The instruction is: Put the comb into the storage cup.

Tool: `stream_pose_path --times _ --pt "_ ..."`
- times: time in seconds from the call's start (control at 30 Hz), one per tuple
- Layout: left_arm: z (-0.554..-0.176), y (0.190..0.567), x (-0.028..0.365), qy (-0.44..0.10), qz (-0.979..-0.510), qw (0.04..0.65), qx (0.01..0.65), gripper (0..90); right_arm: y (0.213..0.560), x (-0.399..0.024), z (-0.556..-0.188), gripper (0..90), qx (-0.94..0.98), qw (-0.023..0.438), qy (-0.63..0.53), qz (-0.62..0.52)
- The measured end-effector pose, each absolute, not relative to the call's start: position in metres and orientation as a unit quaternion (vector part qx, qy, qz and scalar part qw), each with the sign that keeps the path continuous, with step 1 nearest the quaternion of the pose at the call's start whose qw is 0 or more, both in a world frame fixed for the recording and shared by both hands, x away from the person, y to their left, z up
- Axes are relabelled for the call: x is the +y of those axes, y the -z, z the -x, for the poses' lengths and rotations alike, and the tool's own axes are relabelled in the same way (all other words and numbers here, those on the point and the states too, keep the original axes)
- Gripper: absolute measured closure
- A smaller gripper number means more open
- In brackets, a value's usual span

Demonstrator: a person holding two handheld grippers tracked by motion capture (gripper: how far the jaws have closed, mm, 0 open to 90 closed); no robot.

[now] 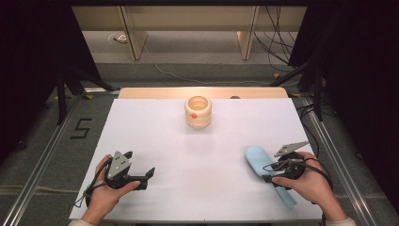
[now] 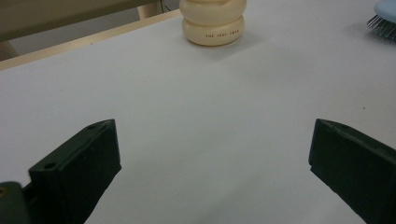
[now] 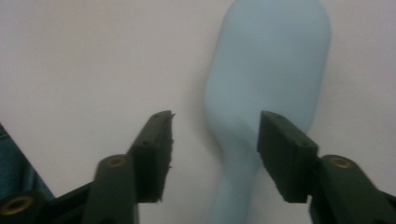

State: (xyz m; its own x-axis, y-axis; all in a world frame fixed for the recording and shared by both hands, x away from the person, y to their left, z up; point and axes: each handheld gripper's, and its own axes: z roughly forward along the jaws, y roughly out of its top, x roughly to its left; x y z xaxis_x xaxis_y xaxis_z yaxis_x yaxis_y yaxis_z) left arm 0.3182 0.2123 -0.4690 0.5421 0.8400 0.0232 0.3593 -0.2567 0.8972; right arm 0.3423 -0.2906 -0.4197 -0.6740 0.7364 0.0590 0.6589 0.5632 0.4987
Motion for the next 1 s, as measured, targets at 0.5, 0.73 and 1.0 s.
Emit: stream_pose_path --times 0.5,0.73,1.0 --pt "-0.318 0.469 0.211 -0.261 -0.749 0.459 0.4 1.4 0.433 -0.293 -0.358 16.1 0.887 0.061 -0.161 -0.429" --pt "-0.318 0.469 0.211 -0.26 -0.749 0.46 0.4 1.5 0.442 -0.282 -0.367 16.3 0.893 0.042 -0.121 -0.431" --pt "-0.318 0.469 0.211 -0.26 -0.749 0.46 0.4 1.6 0.451 -0.273 -0.371 21.2 0.893 0.031 -0.079 -0.442"
